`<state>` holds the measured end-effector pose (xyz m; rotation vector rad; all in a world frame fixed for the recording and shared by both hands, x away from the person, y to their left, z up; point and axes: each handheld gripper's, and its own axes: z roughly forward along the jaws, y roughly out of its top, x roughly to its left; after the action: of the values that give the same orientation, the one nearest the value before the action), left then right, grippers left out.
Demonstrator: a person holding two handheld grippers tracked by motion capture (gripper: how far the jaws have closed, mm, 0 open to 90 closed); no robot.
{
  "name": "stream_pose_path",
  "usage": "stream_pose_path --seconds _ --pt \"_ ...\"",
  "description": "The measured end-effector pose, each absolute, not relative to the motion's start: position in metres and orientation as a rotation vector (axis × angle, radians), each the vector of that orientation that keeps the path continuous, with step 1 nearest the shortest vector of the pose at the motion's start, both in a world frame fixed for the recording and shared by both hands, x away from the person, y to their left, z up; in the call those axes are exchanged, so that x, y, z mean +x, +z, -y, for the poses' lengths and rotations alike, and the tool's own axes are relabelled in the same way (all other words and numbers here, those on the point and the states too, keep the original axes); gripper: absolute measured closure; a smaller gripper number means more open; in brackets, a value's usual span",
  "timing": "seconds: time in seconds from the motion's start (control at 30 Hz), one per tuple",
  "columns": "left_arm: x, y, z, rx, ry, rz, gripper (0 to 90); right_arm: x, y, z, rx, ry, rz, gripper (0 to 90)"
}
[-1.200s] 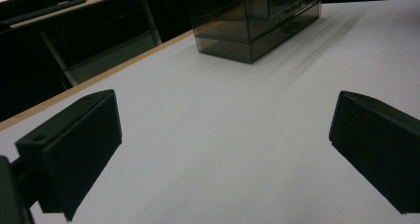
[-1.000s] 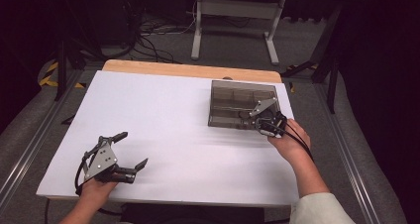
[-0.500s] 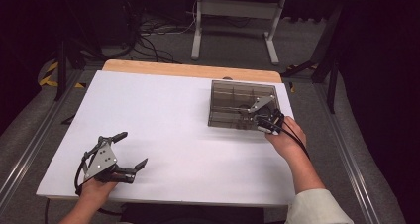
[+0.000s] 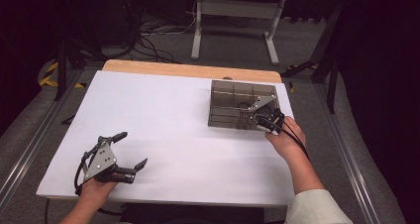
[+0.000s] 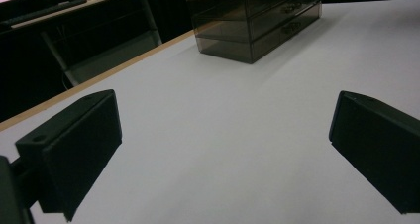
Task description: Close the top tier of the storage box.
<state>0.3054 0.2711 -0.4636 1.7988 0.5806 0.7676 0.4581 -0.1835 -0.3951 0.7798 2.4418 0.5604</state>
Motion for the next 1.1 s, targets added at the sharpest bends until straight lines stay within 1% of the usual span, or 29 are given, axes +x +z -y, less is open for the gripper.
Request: stream_pose_path --seconds 0.1,0.17,0.33,0.67,0.73,0.83,0.9,1.1 --pt "0.306 -0.464 -0.271 1.799 0.769 -0.580 0.8 0.454 -0.391 0.184 0.774 0.575 -2.449 90.0" --pt "0.306 -0.463 -0.271 1.804 0.767 -0.573 0.8 0.449 -0.387 0.184 0.772 0.606 -2.451 88.2" --pt "0.306 -0.463 -0.271 1.804 0.770 -0.573 0.8 0.440 -0.380 0.186 0.760 0.666 -2.443 86.8" --pt "0.308 -0.464 -0.270 1.801 0.775 -0.579 0.8 0.433 -0.376 0.188 0.752 0.697 -2.431 84.4" --pt "0.308 -0.464 -0.270 1.808 0.789 -0.570 0.8 0.431 -0.375 0.188 0.740 0.705 -2.425 81.2" --pt "0.307 -0.464 -0.270 1.805 0.769 -0.570 0.7 0.427 -0.373 0.186 0.724 0.726 -2.410 71.9" --pt "0.307 -0.464 -0.270 1.799 0.768 -0.579 0.7 0.423 -0.371 0.185 0.705 0.756 -2.393 64.1" --pt "0.307 -0.464 -0.270 1.806 0.768 -0.573 0.8 0.410 -0.364 0.183 0.659 0.851 -2.355 48.6"
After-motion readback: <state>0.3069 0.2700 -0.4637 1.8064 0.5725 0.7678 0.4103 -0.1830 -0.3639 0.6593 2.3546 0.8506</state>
